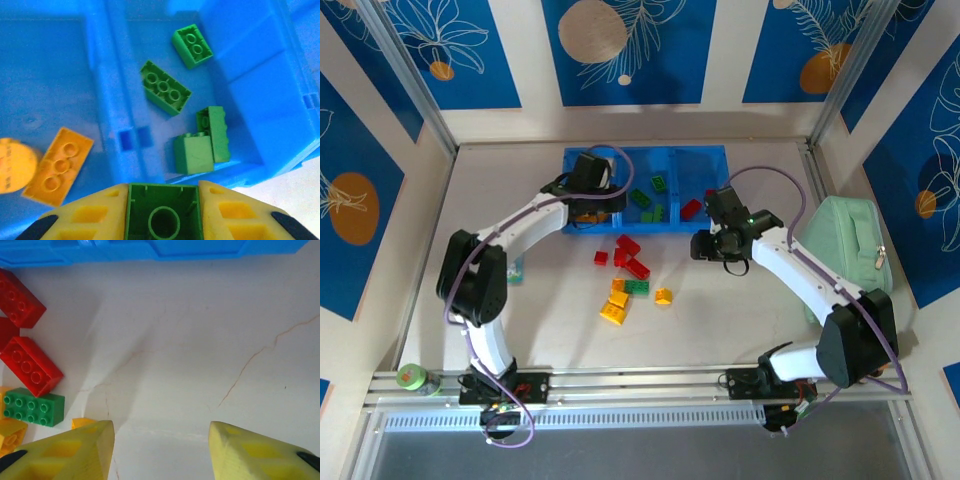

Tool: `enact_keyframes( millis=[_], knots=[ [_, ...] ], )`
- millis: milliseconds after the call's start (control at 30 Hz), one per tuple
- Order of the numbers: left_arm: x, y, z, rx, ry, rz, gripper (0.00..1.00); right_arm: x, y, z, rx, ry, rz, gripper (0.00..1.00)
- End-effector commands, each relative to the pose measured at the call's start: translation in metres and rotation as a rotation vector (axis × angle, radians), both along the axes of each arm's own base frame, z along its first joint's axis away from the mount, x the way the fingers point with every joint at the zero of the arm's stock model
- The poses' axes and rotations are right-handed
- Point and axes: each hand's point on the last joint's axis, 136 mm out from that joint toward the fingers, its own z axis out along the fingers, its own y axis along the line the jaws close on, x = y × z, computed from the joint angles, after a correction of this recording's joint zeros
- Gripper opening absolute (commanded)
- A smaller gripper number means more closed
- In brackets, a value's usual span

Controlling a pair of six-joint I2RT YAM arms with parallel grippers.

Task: Sort the legos into containers by color
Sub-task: Place the lego in the container, then move the lego to the center of the table.

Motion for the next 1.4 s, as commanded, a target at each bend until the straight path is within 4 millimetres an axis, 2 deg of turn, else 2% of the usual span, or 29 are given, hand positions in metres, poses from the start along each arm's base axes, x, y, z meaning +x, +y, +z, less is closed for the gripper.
enact_keyframes(
  millis=[0, 200, 500, 533, 600, 633, 667, 767, 867, 1000, 1100, 1200, 1367],
  knots=[
    [0.005, -0.023, 0.005, -0.009, -0.004, -0.064, 0.32, -0.008, 0.006, 0.004, 0.05, 0.003, 0.005, 0.54],
    [0.018, -0.044, 0.002, -0.014, -0.003, -0.088, 0.33, -0.009, 0.007, 0.006, 0.051, 0.001, 0.01, 0.53],
    [0.044, -0.057, 0.004, 0.019, -0.007, -0.094, 0.34, -0.011, 0.016, 0.003, 0.051, 0.008, 0.052, 0.55],
    [0.046, -0.057, 0.005, 0.032, -0.005, -0.094, 0.42, -0.012, 0.019, 0.003, 0.046, 0.008, 0.065, 0.56],
    [0.046, -0.056, 0.014, 0.042, -0.01, -0.096, 0.67, -0.013, 0.024, 0.003, 0.034, 0.006, 0.087, 0.58],
    [0.044, -0.056, 0.02, 0.042, -0.024, -0.103, 0.73, -0.014, 0.027, 0.003, 0.028, 0.004, 0.101, 0.59],
    [0.042, -0.054, 0.027, 0.043, -0.04, -0.101, 0.76, -0.015, 0.029, 0.003, 0.025, -0.001, 0.111, 0.6],
    [0.031, -0.048, 0.048, 0.038, -0.09, -0.098, 0.78, -0.016, 0.039, 0.002, 0.036, -0.009, 0.144, 0.62],
    [0.012, -0.04, 0.068, 0.027, -0.129, -0.097, 0.78, -0.019, 0.051, 0.001, 0.039, -0.014, 0.201, 0.63],
    [-0.022, -0.02, 0.08, -0.001, -0.164, -0.078, 0.78, -0.027, 0.075, -0.005, -0.004, -0.008, 0.328, 0.63],
    [-0.049, 0.002, 0.079, -0.01, -0.176, -0.041, 0.78, -0.031, 0.088, -0.014, -0.033, 0.045, 0.357, 0.65],
    [-0.074, 0.029, 0.069, 0.011, -0.17, 0.004, 0.78, -0.034, 0.099, -0.026, -0.051, 0.097, 0.313, 0.66],
    [-0.11, 0.064, 0.049, 0.042, -0.147, 0.061, 0.79, -0.048, 0.13, -0.045, -0.047, 0.164, 0.267, 0.7]
  ],
)
